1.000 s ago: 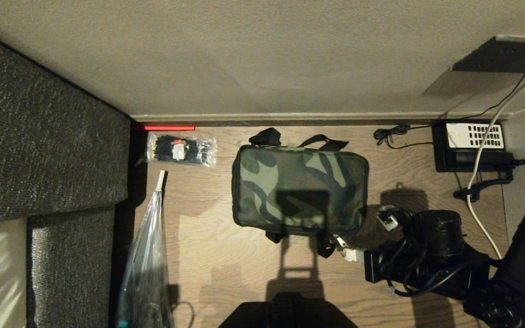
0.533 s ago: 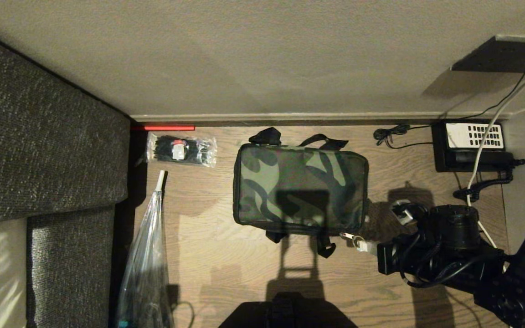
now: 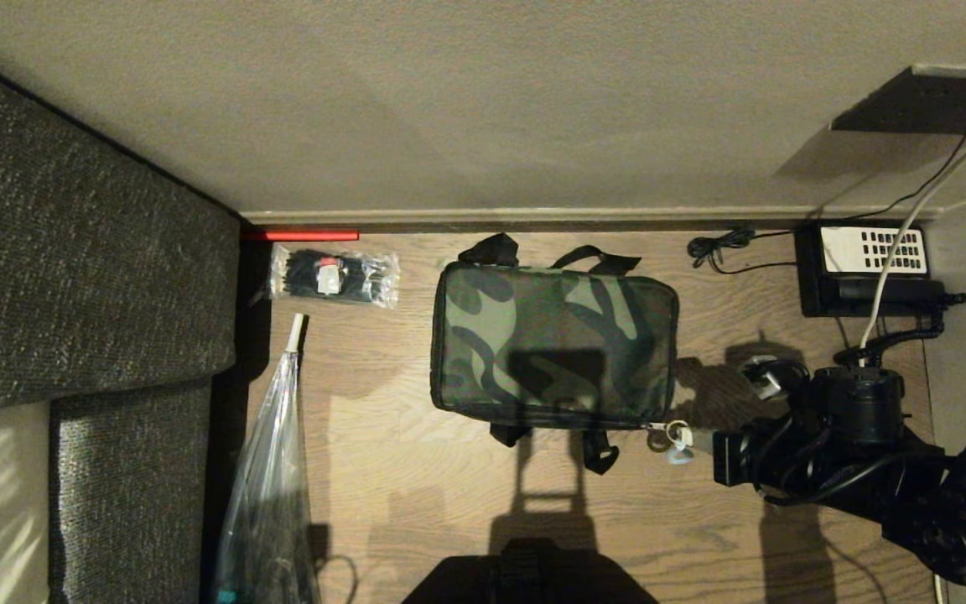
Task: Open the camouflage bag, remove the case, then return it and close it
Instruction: Open the top of the storage box
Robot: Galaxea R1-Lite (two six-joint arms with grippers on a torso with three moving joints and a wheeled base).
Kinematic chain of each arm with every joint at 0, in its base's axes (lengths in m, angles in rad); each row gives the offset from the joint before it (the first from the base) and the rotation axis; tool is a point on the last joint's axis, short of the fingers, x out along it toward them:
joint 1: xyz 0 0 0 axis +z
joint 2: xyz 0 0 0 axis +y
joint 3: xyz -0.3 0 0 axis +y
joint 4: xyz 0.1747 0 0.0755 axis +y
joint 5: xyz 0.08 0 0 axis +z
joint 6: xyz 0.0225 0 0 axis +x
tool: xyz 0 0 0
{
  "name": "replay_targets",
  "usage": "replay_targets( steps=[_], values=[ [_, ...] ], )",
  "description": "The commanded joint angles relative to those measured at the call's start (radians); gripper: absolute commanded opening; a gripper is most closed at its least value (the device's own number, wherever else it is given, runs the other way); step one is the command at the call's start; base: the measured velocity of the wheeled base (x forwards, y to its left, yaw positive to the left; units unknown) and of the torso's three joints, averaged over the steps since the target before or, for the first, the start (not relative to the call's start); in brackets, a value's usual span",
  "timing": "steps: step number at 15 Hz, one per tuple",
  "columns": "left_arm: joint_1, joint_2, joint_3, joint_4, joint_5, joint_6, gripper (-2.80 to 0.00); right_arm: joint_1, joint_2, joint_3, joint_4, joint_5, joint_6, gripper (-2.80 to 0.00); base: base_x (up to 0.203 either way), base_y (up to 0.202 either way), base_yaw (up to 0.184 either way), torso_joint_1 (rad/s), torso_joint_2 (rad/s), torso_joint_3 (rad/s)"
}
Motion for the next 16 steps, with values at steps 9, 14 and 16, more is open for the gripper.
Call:
replay_targets(
  steps=[9, 14, 16],
  values=[
    [0.0, -0.002, 0.002, 0.0, 0.0, 0.0, -2.8, -0.087, -0.001, -0.007, 0.022, 0.001, -0.049, -2.8, 0.0, 0.0, 0.0, 0.0, 0.0, 0.0],
    [0.0, -0.002, 0.002, 0.0, 0.0, 0.0, -2.8, -0.101, -0.003, -0.017, 0.024, 0.01, -0.069, -2.8, 0.0, 0.0, 0.0, 0.0, 0.0, 0.0],
    [0.0, -0.002, 0.002, 0.0, 0.0, 0.0, -2.8, -0.101, -0.01, -0.016, 0.024, 0.031, -0.069, -2.8, 0.0, 0.0, 0.0, 0.0, 0.0, 0.0]
  ],
)
